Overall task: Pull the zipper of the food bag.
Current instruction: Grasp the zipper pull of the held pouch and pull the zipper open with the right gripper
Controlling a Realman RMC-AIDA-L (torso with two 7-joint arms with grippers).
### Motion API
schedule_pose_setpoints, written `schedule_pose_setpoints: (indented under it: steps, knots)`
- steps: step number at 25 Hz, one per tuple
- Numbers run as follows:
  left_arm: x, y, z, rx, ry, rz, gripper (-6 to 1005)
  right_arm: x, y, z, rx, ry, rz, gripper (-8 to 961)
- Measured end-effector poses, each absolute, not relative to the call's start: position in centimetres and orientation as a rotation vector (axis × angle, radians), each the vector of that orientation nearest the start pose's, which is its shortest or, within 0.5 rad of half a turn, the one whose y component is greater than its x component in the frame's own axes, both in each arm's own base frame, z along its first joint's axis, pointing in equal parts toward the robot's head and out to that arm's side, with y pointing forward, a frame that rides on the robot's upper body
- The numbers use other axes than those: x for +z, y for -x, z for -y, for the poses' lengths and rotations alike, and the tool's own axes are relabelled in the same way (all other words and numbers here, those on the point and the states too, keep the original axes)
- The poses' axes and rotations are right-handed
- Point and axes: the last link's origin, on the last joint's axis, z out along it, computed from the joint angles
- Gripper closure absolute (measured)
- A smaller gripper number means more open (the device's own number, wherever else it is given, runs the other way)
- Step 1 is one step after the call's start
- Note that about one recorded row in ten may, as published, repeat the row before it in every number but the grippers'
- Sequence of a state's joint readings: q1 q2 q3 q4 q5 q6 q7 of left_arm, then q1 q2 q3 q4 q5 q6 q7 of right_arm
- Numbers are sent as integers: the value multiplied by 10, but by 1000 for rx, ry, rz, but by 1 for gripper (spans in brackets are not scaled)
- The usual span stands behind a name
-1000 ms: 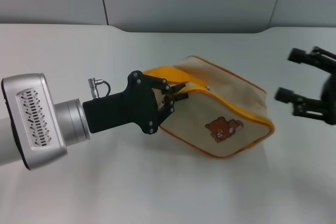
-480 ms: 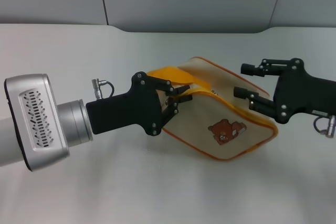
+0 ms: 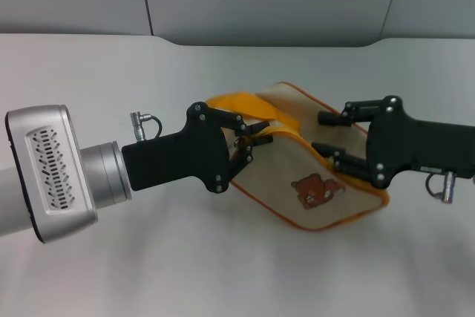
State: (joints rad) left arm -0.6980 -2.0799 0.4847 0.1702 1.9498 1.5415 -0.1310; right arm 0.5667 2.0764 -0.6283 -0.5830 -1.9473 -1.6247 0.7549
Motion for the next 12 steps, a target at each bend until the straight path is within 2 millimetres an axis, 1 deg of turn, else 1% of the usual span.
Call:
schedule_pose_setpoints:
  steps: [12]
  knots:
    - [-61, 212, -330, -833, 2449, -595, 914, -11, -242, -330, 689, 2704, 253, 554]
